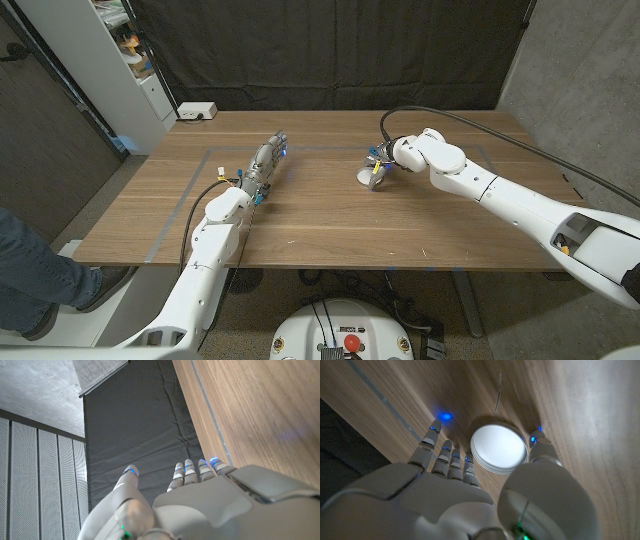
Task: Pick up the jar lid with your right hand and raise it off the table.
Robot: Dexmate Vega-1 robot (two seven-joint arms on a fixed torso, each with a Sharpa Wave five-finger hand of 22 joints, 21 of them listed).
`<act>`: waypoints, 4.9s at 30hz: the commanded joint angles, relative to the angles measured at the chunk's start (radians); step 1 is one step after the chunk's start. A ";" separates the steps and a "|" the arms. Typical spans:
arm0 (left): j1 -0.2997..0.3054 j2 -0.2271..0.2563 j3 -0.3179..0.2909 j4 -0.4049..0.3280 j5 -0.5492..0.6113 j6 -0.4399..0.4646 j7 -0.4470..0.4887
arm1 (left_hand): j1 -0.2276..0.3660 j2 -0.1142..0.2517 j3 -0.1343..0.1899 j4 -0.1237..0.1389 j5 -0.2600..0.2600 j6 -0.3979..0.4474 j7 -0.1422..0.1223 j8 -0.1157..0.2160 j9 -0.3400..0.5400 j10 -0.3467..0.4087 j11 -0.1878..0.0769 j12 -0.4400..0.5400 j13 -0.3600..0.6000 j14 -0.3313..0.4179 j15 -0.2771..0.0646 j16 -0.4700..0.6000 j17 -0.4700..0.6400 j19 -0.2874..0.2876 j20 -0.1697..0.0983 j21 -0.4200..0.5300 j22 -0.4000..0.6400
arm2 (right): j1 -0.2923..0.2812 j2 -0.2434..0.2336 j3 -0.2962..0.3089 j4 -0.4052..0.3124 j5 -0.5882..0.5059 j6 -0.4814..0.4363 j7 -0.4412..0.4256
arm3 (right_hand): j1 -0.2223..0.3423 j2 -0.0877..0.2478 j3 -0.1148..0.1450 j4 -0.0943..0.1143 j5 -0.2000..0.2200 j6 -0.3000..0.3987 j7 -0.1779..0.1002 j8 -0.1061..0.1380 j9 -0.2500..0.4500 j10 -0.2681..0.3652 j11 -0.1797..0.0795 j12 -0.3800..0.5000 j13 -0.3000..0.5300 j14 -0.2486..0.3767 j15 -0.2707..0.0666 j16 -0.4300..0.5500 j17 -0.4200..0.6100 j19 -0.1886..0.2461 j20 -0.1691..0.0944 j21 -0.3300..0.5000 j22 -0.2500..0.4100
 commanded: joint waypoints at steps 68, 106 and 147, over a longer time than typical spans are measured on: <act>-0.031 -0.001 0.030 0.033 0.008 0.006 -0.006 | 0.002 0.009 -0.005 -0.011 0.005 0.005 0.002 0.005 0.003 0.005 0.000 0.009 0.003 -0.006 -0.002 0.007 0.004 -0.011 0.006 0.007 0.002 | -0.062 -0.058 0.094 -0.137 -0.045 0.041 0.009 | 0.113 0.062 0.014 0.004 -0.031 0.149 -0.041 0.034 0.021 0.134 -0.042 0.065 0.076 0.148 -0.050 0.077 0.064 0.129 -0.040 0.011 0.008; -0.034 0.005 0.030 0.034 0.000 -0.002 -0.024 | 0.002 0.011 -0.007 -0.013 0.005 0.006 0.003 0.005 0.003 0.005 -0.001 0.009 0.003 -0.006 -0.002 0.007 0.004 -0.011 0.007 0.007 0.002 | -0.076 -0.080 0.163 -0.247 -0.020 0.052 0.073 | 0.123 0.074 0.011 0.008 -0.063 0.154 -0.040 0.027 0.026 0.133 -0.042 0.068 0.096 0.159 -0.054 0.081 0.079 0.143 -0.042 0.007 0.008; -0.056 0.014 0.021 0.056 -0.007 -0.018 -0.050 | 0.002 0.013 -0.008 -0.015 0.005 0.006 0.004 0.005 0.003 0.004 0.001 0.009 0.003 -0.007 -0.002 0.006 0.003 -0.010 0.006 0.007 0.002 | -0.027 -0.064 0.220 -0.333 0.015 0.064 0.171 | 0.124 0.084 0.017 0.011 -0.095 0.165 -0.040 0.023 0.030 0.133 -0.039 0.066 0.112 0.178 -0.057 0.076 0.085 0.158 -0.052 0.003 0.008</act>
